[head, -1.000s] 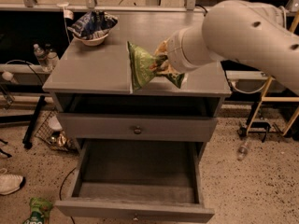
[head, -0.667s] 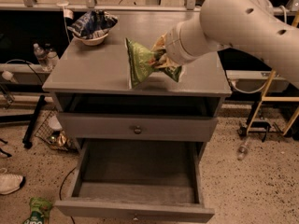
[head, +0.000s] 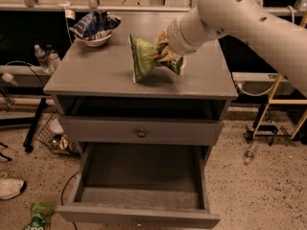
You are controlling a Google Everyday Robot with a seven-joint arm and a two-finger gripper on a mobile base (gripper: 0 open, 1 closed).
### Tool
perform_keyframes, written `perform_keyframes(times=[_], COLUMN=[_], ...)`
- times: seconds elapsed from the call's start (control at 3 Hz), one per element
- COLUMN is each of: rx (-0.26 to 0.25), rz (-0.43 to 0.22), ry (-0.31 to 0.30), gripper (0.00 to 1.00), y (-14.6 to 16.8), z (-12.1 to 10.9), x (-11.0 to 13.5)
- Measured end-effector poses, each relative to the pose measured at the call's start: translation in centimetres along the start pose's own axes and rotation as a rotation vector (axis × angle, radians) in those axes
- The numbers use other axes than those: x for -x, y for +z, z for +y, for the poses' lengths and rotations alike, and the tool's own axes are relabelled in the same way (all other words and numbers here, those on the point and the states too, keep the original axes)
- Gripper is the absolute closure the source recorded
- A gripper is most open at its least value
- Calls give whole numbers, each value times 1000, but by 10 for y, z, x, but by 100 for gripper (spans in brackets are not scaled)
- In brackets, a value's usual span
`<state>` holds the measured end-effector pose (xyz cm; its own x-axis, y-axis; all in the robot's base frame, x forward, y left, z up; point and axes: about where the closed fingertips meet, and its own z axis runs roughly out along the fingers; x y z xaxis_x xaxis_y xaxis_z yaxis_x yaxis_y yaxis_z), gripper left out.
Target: Pick green jalapeno chip bag from middle drawer and place on counter
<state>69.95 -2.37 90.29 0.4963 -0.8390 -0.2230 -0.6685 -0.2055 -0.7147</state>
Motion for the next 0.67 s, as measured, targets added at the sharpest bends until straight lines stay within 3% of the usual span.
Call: perform_keyframes(times=[0.33, 0.67], rx=[-2, 0], rz=[-3, -5], ry=[3, 2], gripper=[87, 64], y=[4, 6], z=[-4, -4], x=[-2, -1])
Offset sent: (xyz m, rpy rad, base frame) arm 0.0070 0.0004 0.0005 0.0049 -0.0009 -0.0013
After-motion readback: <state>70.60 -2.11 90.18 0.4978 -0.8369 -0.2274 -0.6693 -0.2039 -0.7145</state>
